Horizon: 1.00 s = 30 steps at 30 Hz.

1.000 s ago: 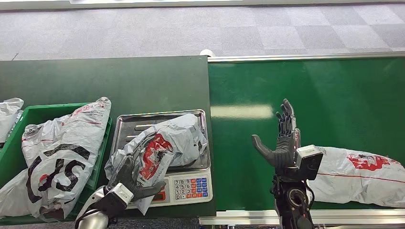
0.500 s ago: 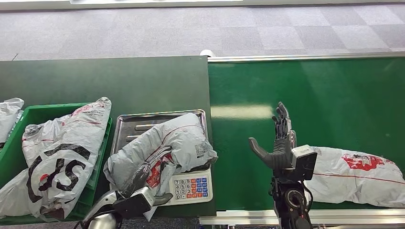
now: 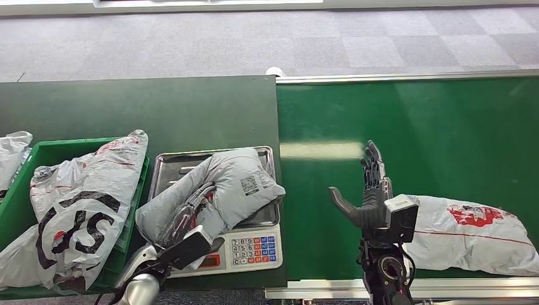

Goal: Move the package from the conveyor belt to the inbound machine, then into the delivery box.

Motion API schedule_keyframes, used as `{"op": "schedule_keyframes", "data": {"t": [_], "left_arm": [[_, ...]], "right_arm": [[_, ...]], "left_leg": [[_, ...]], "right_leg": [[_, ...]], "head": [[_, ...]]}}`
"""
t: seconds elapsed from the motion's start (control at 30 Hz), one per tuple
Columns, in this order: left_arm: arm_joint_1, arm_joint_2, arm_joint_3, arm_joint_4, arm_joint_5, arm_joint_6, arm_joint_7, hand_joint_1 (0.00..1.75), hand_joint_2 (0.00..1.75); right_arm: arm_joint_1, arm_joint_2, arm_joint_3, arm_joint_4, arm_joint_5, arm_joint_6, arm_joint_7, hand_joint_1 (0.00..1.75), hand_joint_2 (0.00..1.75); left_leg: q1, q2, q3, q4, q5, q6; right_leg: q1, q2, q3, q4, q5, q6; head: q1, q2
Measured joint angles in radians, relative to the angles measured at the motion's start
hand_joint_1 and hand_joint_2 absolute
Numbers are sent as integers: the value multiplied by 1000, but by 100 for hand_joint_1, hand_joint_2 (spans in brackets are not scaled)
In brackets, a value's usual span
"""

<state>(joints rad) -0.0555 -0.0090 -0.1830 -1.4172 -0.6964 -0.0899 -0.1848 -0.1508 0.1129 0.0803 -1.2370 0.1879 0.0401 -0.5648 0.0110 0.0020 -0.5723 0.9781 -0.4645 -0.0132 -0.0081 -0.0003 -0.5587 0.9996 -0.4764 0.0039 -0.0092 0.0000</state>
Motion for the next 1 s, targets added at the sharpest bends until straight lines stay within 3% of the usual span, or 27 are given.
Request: {"op": "schedule_keyframes", "data": {"t": [0.1,0.17,0.23,0.3,0.33,0.8,1.0], "left_arm": [[-6,-2,-2,13,-28,-2,7,2,175],[-11,-2,-5,22,-47,5,3,30,175],[-16,-3,-6,30,-60,19,-5,103,175],[-18,-4,-7,35,-61,27,-12,159,175],[-19,-4,-7,35,-60,29,-15,165,175],[-33,-8,3,35,-25,69,-78,175,175],[-28,-9,3,35,-18,203,-201,175,175]], "right_arm": [[0,0,0,0,2,0,4,0,175],[0,0,-1,0,2,0,8,0,175],[0,0,-1,0,2,0,8,0,175],[0,0,-2,0,1,0,9,0,175],[0,0,-2,0,0,0,10,0,175],[4,0,-11,0,-5,0,12,0,175],[4,0,-14,0,-8,2,10,0,175]], "left_leg": [[0,0,1,0,0,0],[0,0,2,0,0,0],[0,0,2,0,0,0],[0,0,3,0,0,0],[0,0,3,0,0,0],[0,-1,3,0,0,0],[0,0,2,0,0,0]], "right_leg": [[0,0,1,0,0,0],[0,0,2,0,0,0],[0,0,2,0,0,0],[0,0,3,0,0,0],[0,0,3,0,0,0],[0,0,3,0,0,0],[0,0,2,0,0,0]], "head": [[0,0],[0,0],[0,0],[0,0],[0,0],[0,0],[0,0]]}}
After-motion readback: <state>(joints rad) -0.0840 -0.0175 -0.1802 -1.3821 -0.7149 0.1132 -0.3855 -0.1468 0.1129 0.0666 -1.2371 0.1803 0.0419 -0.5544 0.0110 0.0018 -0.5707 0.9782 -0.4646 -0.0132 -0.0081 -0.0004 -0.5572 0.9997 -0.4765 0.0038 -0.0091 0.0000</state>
